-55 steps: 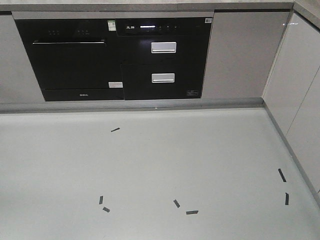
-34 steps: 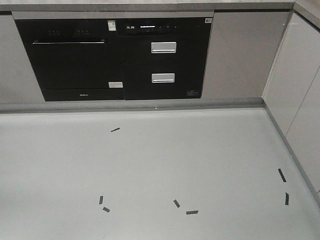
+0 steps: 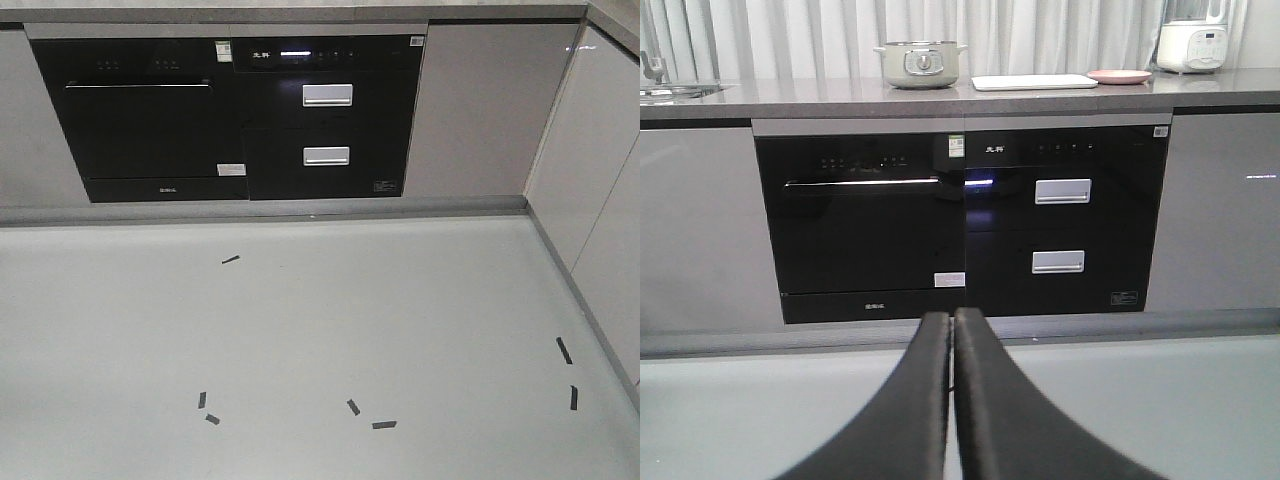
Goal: Transfer vegetables to tray and serve
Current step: 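Drive the base toward the counter with both grippers closed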
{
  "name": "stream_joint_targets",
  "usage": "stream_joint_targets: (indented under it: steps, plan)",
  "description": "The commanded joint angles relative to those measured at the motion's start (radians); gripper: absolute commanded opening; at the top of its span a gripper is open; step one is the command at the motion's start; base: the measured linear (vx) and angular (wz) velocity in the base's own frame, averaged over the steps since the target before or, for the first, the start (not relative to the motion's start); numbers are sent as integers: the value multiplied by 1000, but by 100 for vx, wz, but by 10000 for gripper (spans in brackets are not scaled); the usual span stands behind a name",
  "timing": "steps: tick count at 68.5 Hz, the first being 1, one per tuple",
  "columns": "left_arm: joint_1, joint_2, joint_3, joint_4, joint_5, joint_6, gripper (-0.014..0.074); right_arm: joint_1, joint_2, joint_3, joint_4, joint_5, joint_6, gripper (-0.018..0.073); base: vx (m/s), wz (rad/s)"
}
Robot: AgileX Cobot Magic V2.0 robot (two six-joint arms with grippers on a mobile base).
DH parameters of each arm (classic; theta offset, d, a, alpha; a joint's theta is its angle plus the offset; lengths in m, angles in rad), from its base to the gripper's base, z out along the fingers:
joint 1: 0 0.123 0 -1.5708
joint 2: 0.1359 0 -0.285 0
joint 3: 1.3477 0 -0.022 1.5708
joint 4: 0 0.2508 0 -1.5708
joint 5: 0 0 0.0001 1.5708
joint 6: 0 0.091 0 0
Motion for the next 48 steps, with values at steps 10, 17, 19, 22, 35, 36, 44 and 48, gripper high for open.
stream_joint_targets:
  steps: [10,17,19,22,35,36,44,48]
  plan:
    - [2,-15,22,-8,-72,-3,-6,-5,-5,15,-4,-77,-3,-3,0,0]
    - [2,-15,22,-8,-72,-3,-6,-5,-5,15,-4,-77,-3,-3,1,1]
    - [2,-15,22,-8,-72,-3,-6,-5,-5,15,-4,-77,-3,-3,2,1]
    - [2,-15,22,-8,-72,-3,-6,-5,-5,15,-4,-77,-3,-3,3,1]
    - [2,-15,22,-8,-72,-3,-6,-5,-5,15,-4,-77,-3,-3,5,2]
    - [2,-15,22,-8,-72,-3,-6,-5,-5,15,-4,-77,-3,-3,7,2]
    - [2,-15,22,-8,-72,-3,-6,-5,-5,15,-4,-77,-3,-3,8,1]
    - [2,-15,22,-8,-72,-3,-6,-5,-5,15,-4,-77,-3,-3,10,0]
